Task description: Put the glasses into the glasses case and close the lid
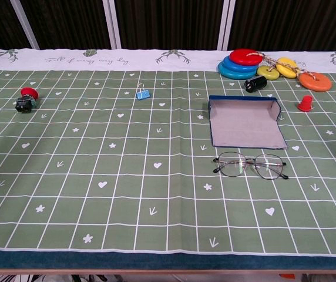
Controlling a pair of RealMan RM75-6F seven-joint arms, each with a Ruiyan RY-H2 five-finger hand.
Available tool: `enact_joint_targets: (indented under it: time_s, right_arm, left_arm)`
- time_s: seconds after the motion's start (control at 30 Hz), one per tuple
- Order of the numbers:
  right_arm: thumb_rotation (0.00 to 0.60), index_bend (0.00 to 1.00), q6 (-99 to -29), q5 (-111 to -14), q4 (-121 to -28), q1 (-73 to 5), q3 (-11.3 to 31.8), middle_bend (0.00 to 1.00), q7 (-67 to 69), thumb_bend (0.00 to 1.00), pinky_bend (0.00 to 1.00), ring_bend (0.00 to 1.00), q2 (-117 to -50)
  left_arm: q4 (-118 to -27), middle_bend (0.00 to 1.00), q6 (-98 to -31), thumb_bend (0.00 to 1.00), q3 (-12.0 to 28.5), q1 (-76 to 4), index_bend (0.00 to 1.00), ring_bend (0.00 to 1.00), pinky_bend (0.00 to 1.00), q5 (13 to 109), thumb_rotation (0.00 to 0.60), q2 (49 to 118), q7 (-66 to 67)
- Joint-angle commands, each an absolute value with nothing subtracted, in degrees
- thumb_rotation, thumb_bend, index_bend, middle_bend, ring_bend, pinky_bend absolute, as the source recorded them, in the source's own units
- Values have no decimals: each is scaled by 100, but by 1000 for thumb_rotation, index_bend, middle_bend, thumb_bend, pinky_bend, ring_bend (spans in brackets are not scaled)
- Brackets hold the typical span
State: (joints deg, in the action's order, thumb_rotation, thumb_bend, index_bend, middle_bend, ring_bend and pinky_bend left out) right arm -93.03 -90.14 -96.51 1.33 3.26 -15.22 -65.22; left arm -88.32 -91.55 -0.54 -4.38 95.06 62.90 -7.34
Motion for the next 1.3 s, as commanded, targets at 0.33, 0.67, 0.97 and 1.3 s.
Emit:
enact_joint_targets:
  time_s: [0.33, 0.67, 0.97, 1.3]
  right_arm:
    - [600, 20, -9204, -9035, -9610, 108, 278, 60, -1605, 117, 209, 169, -6585]
    - [600, 19, -9110, -8899, -9578, 94, 302, 60, -1117, 117, 209, 148, -6590]
    - [600, 21, -8343, -8546, -10053, -179, 297, 69, -350, 117, 209, 130, -6227]
    - [600, 55, -6666, -7241, -10628, -1196, 841, 152, -689, 118, 209, 128, -5866]
  left_arm:
    - [-8857, 0, -9252, 339, -47, -414, 119, 0, 0, 9559, 600, 6258, -796]
    - [-8819, 0, -9328, 340, -51, -385, 119, 0, 0, 9610, 600, 6347, -767]
    - [-8855, 0, -9217, 340, -58, -408, 119, 0, 0, 9544, 600, 6316, -810]
    - [-8878, 0, -9192, 340, -69, -424, 121, 0, 0, 9560, 600, 6273, -873]
